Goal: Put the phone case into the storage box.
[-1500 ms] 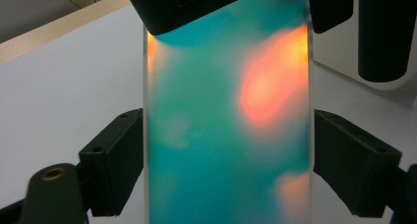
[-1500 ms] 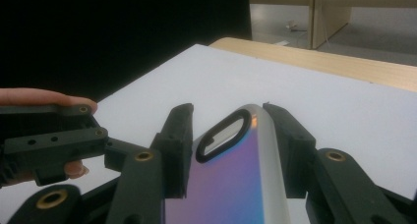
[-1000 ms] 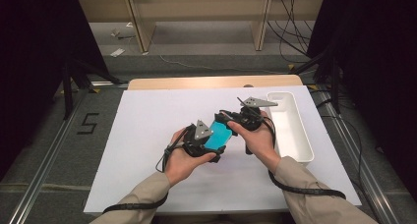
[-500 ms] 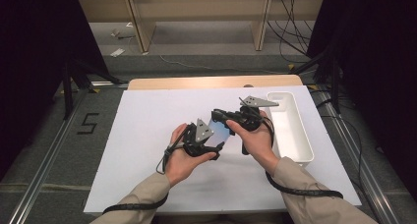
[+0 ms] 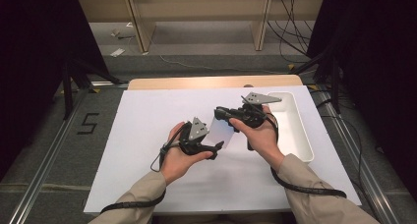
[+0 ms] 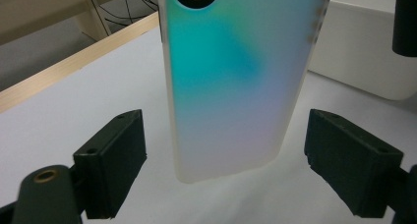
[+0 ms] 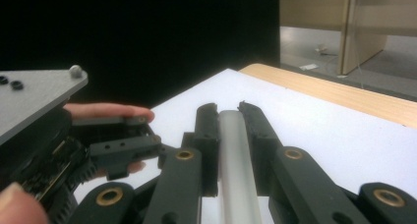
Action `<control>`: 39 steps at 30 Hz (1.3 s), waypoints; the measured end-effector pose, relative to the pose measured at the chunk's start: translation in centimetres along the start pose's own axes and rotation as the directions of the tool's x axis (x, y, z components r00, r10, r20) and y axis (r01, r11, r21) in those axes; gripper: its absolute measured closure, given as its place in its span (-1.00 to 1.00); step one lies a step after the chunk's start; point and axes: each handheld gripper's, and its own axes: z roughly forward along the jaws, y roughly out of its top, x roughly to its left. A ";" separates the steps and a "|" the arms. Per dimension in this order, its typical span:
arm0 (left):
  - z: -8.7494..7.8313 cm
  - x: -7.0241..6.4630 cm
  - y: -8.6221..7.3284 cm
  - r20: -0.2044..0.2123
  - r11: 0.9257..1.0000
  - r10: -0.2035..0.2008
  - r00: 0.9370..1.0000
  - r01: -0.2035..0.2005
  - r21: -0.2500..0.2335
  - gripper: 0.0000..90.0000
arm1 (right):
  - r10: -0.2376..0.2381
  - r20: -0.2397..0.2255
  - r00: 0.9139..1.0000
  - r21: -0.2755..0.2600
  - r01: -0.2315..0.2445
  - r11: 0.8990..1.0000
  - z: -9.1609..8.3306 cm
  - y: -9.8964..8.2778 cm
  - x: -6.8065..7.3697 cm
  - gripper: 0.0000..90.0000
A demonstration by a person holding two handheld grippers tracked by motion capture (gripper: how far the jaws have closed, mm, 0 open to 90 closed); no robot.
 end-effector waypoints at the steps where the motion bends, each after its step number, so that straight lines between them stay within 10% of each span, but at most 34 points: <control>1: 0.0 0.0 -0.1 0.004 1.000 -0.003 1.000 0.003 0.000 -0.65 | -0.008 -0.006 1.000 0.008 0.008 1.000 0.0 0.0 -0.1 0.77; 39: 0.2 1.0 -1.1 0.050 0.999 0.010 0.999 -0.012 0.041 -0.69 | -0.160 -0.117 0.980 0.116 0.174 0.978 -0.1 0.3 -0.5 0.77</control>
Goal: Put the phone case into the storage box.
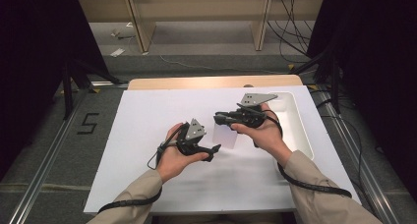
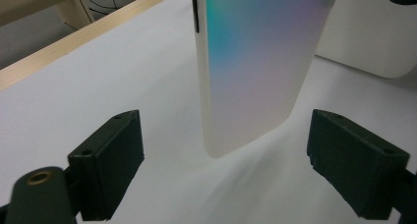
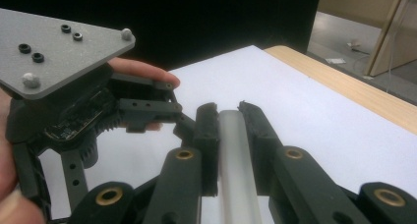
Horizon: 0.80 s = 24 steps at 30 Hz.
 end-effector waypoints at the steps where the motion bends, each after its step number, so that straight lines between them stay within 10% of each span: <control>1: 0.0 0.0 0.0 0.002 1.000 0.001 1.000 -0.001 0.001 -0.68 | -0.006 -0.003 1.000 0.001 0.006 1.000 0.0 0.0 0.0 0.77; 24: 0.3 0.1 -0.4 0.007 1.000 -0.012 1.000 0.011 0.027 -0.66 | -0.026 -0.061 0.998 0.036 0.028 0.999 0.2 0.2 0.3 0.77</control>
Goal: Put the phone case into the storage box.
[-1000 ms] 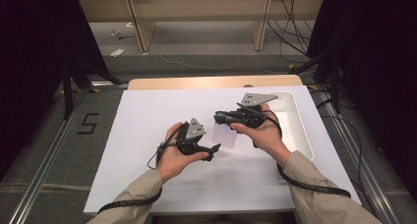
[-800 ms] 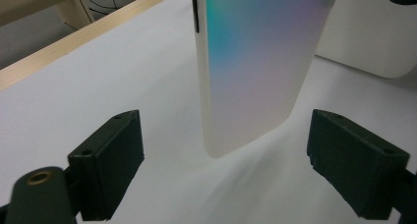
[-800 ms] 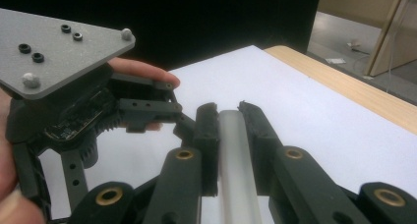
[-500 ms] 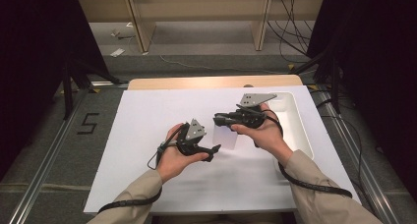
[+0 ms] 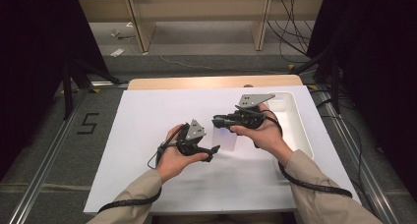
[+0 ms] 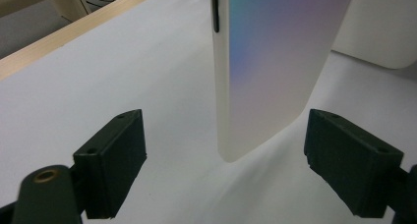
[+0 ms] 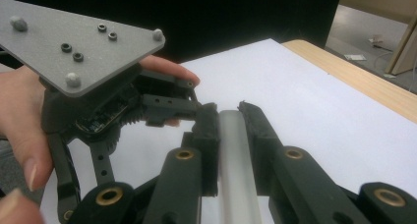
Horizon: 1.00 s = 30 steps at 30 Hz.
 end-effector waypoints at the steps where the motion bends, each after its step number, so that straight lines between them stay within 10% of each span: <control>1: 0.0 0.0 0.0 0.002 1.000 0.000 1.000 0.000 -0.001 -0.66 | 0.000 -0.001 1.000 0.001 0.000 1.000 0.0 0.0 0.0 0.77; 30: 0.7 0.2 -0.8 0.030 1.000 0.011 0.999 -0.012 0.022 -0.60 | -0.013 -0.033 0.999 0.009 0.013 1.000 0.2 0.2 0.4 0.77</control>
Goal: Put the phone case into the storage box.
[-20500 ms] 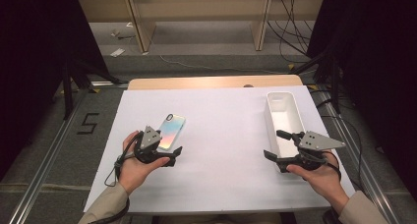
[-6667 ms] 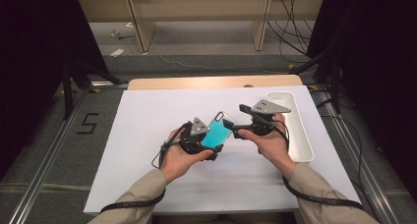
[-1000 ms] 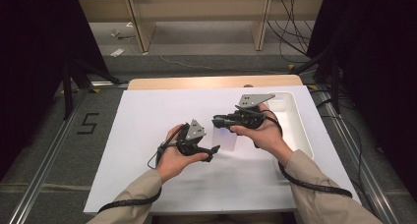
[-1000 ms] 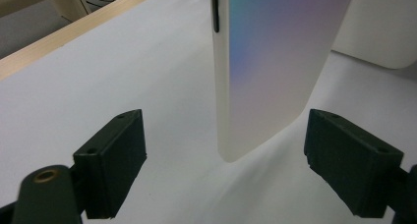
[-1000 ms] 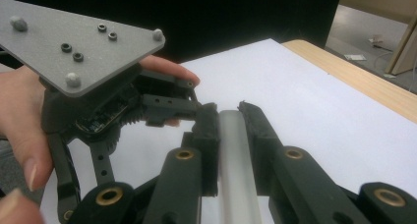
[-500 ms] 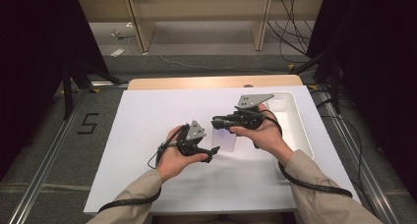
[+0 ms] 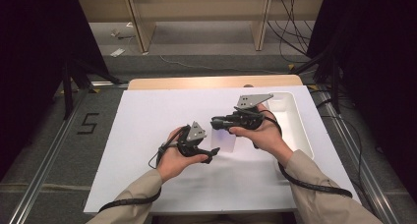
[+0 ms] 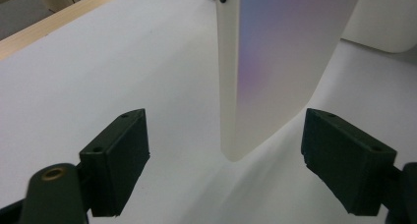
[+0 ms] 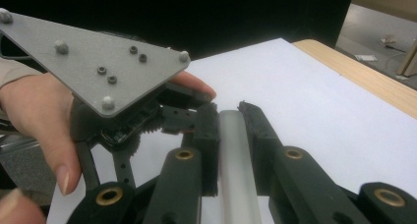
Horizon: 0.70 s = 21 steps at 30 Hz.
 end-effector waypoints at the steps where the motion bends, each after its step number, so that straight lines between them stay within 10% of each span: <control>1: 0.0 0.0 0.0 -0.001 1.000 -0.001 1.000 0.001 0.000 -0.60 | 0.001 -0.001 1.000 0.000 -0.001 1.000 0.0 0.0 0.0 0.77; 21: 0.2 0.0 -0.2 0.015 1.000 0.018 1.000 -0.018 0.001 -0.52 | -0.002 -0.013 1.000 0.004 0.002 1.000 0.2 0.0 0.2 0.77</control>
